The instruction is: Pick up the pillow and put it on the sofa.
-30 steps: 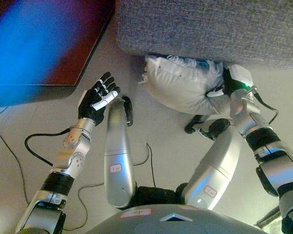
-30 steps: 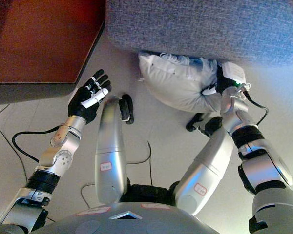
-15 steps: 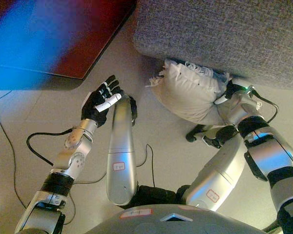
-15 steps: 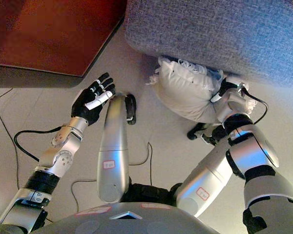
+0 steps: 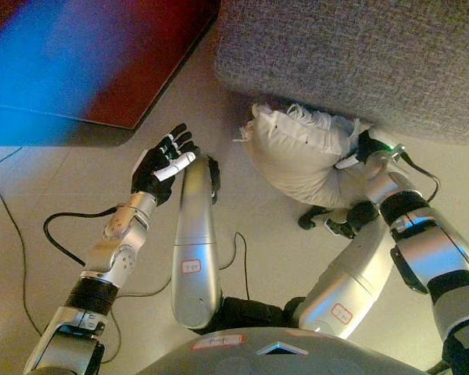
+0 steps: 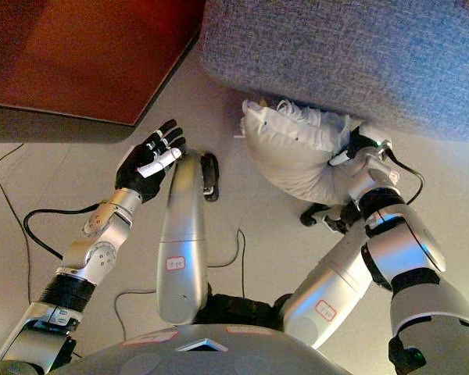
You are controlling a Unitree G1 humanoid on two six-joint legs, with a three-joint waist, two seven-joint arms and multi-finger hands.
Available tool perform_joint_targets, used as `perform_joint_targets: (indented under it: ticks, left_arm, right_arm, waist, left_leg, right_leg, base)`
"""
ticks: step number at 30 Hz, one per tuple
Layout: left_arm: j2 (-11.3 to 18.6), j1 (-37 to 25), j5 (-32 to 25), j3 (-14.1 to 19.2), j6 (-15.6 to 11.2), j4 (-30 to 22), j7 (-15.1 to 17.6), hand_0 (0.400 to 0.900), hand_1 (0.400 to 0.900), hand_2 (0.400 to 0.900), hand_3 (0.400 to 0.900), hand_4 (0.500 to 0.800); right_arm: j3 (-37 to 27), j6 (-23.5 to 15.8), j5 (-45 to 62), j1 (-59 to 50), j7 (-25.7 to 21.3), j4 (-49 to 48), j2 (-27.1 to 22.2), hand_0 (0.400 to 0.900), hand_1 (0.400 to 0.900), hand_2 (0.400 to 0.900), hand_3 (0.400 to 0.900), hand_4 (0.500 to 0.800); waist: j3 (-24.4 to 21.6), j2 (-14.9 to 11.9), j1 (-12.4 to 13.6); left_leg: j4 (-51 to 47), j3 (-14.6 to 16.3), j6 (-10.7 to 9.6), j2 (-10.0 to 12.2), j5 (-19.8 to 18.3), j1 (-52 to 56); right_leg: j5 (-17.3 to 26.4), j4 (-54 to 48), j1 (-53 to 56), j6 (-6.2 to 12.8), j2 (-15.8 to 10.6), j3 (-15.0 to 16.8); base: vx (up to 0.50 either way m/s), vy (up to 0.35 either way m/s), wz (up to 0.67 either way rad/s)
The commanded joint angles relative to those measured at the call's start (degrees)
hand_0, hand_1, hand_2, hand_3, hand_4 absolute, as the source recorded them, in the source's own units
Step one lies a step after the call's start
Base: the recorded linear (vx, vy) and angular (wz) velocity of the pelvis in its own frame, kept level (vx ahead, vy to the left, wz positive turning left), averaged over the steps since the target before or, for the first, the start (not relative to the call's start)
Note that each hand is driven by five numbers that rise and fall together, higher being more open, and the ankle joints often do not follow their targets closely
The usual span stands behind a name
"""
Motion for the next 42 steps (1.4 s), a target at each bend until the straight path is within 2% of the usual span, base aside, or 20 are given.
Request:
perform_joint_targets:
  ticks: [1, 6, 10, 11, 12, 15, 17, 19, 21, 24, 27, 31, 37, 42]
  left_arm:
    - [0.2, 2.7, -0.1, -1.2, -3.4, -7.6, 0.2, 0.9, 0.9, 0.9, 0.9, 0.8]
    - [-0.2, 4.0, -1.8, -0.4, -4.8, -6.0, 2.2, 0.9, 0.9, 0.9, 0.9, 0.8]
    - [-0.5, 4.8, -0.6, 0.4, -5.6, -6.1, 3.3, 0.9, 0.9, 0.9, 0.9, 0.8]
    - [-0.5, 4.4, 0.1, 0.8, -5.8, -6.8, 3.3, 0.9, 0.9, 0.9, 0.9, 0.8]
    - [-0.5, 4.4, 0.1, 0.9, -5.7, -7.0, 3.5, 0.9, 0.9, 0.9, 0.9, 0.8]
    - [-0.6, 3.3, 0.6, 1.1, -5.1, -7.7, 5.4, 0.9, 0.9, 0.9, 0.9, 0.8]
    - [-1.3, 1.6, 2.3, 1.4, -4.1, -7.2, 8.2, 0.9, 0.9, 0.9, 0.9, 0.8]
    - [-1.6, 0.7, 3.1, 2.1, -3.2, -6.4, 10.7, 0.9, 0.9, 0.9, 0.9, 0.8]
    - [-1.9, 0.7, 3.5, 2.7, -2.4, -5.8, 11.6, 0.9, 0.9, 0.9, 0.9, 0.8]
    - [-2.6, 3.1, 7.1, 5.4, -0.8, -4.8, 13.8, 0.9, 0.9, 0.9, 0.9, 0.8]
    - [-3.5, 5.5, 9.0, 7.6, 0.0, -2.9, 15.1, 0.9, 0.9, 0.9, 0.9, 0.8]
    - [-4.8, 7.7, 12.2, 10.5, 1.4, 0.6, 14.8, 0.9, 0.9, 0.9, 0.9, 0.8]
    - [-6.1, 9.9, 15.1, 13.1, 2.6, 5.8, 14.8, 0.9, 0.9, 0.9, 0.9, 0.8]
    - [-8.0, 11.9, 17.0, 15.0, 2.8, 10.8, 12.6, 0.9, 0.9, 0.9, 0.9, 0.8]
  right_arm:
    - [-3.6, -3.5, 3.1, 0.9, -4.3, -6.0, -2.6, 0.4, 0.4, 0.4, 0.4, 0.5]
    - [-3.5, -3.8, 2.3, 3.4, -5.2, -18.1, -5.4, 0.4, 0.4, 0.4, 0.4, 0.5]
    - [-4.5, -3.6, 0.0, 7.2, -3.8, -28.8, -7.2, 0.4, 0.4, 0.4, 0.4, 0.5]
    - [-5.1, -4.1, -0.6, 8.7, -3.3, -32.1, -7.5, 0.4, 0.4, 0.4, 0.4, 0.5]
    - [-5.3, -4.1, -1.1, 9.4, -3.1, -33.3, -7.5, 0.4, 0.4, 0.4, 0.4, 0.5]
    - [-5.5, -5.8, -3.8, 11.7, -3.0, -36.5, -6.9, 0.4, 0.4, 0.4, 0.4, 0.5]
    - [-5.8, -6.9, -4.9, 11.9, -2.9, -38.1, -6.8, 0.4, 0.4, 0.4, 0.4, 0.5]
    - [-6.1, -7.5, -5.3, 12.1, -2.5, -39.9, -7.2, 0.4, 0.4, 0.4, 0.4, 0.5]
    - [-6.4, -7.7, -5.5, 12.8, -2.5, -41.5, -7.5, 0.4, 0.4, 0.4, 0.4, 0.5]
    - [-8.6, -8.9, -6.2, 18.2, -1.7, -47.3, -7.8, 0.4, 0.4, 0.4, 0.4, 0.5]
    - [-11.7, -11.6, -6.9, 25.5, -1.1, -52.4, -8.3, 0.4, 0.4, 0.4, 0.4, 0.5]
    - [-15.8, -14.7, -8.6, 33.9, -0.2, -58.0, -7.0, 0.4, 0.4, 0.4, 0.4, 0.5]
    - [-20.2, -17.9, -8.1, 41.0, 1.5, -64.6, -6.2, 0.4, 0.4, 0.4, 0.4, 0.5]
    - [-27.1, -23.8, -6.5, 47.5, 1.7, -71.9, -6.7, 0.4, 0.4, 0.4, 0.4, 0.5]
  waist:
    - [-0.1, 2.9, 1.2]
    - [-0.1, 1.9, 0.4]
    - [-0.1, 0.3, -0.6]
    - [-0.1, -0.5, -1.0]
    - [-0.1, -0.7, -1.1]
    - [-0.1, -2.4, -1.5]
    - [-0.1, -3.6, -1.5]
    - [-0.1, -4.4, -1.4]
    - [-0.7, -4.9, -1.5]
    - [-4.0, -6.2, -2.1]
    - [-6.9, -6.7, -3.1]
    - [-10.6, -7.2, -4.9]
    - [-15.1, -7.4, -7.4]
    - [-18.9, -7.0, -9.8]
  left_leg:
    - [-9.3, 1.9, 1.3, 2.6, 3.4, 5.3]
    - [-22.0, 3.8, 0.8, 2.6, 7.8, 12.3]
    - [-31.5, 5.1, 0.3, 1.9, 11.1, 19.5]
    - [-35.5, 5.7, 0.6, 1.3, 13.9, 21.3]
    - [-36.7, 5.9, 0.5, 1.2, 14.3, 22.4]
    - [-43.6, 7.1, 0.1, 0.4, 16.5, 29.0]
    - [-48.3, 8.2, 0.1, -0.6, 17.8, 34.1]
    - [-51.4, 8.8, 0.2, -1.4, 18.7, 38.0]
    - [-53.2, 8.9, 0.3, -1.9, 19.2, 40.3]
    - [-60.8, 10.5, 0.5, -2.4, 20.6, 47.6]
    - [-67.5, 13.0, 0.7, -3.1, 21.5, 54.2]
    - [-72.9, 15.4, 1.3, -3.7, 21.7, 60.9]
    - [-77.1, 17.8, 2.0, -4.2, 21.6, 67.0]
    - [-80.7, 20.6, 2.5, -5.1, 21.5, 71.5]
  right_leg:
    - [4.6, -7.0, 2.7, 4.97, 3.0, 1.2]
    - [8.9, -18.0, 9.7, 5.2, 4.9, -1.6]
    - [12.2, -28.6, 17.7, 5.36, 7.3, -3.7]
    - [15.2, -34.0, 20.3, 4.79, 7.9, -5.1]
    - [15.7, -35.7, 21.6, 4.85, 8.0, -5.5]
    - [18.8, -46.2, 29.7, 5.5, 8.5, -7.4]
    - [20.5, -52.4, 35.4, 6.16, 9.1, -9.1]
    - [21.7, -56.3, 39.6, 6.52, 9.9, -10.3]
    - [22.7, -58.7, 42.0, 6.86, 10.5, -11.0]
    - [25.5, -66.7, 49.0, 8.36, 12.7, -12.5]
    - [28.2, -72.0, 54.1, 9.63, 13.7, -12.9]
    - [30.1, -75.5, 58.5, 10.52, 14.8, -12.5]
    - [31.1, -76.6, 60.9, 11.07, 16.0, -11.4]
    - [31.3, -76.6, 62.4, 11.08, 17.1, -10.6]
  base:
    - [0.0, -0.002, -0.16]
    - [-0.01, 0.011, -0.22]
    - [-0.01, 0.031, -0.27]
    - [-0.05, 0.013, -0.18]
    - [-0.05, 0.016, -0.16]
    - [0.02, 0.009, -0.14]
    - [-0.01, -0.014, -0.14]
    - [-0.02, -0.028, -0.18]
    - [0.01, -0.04, -0.15]
    - [0.06, -0.043, -0.2]
    - [0.1, -0.002, -0.19]
    - [0.1, 0.006, -0.13]
    - [0.11, 0.026, -0.15]
    - [0.1, 0.057, -0.08]
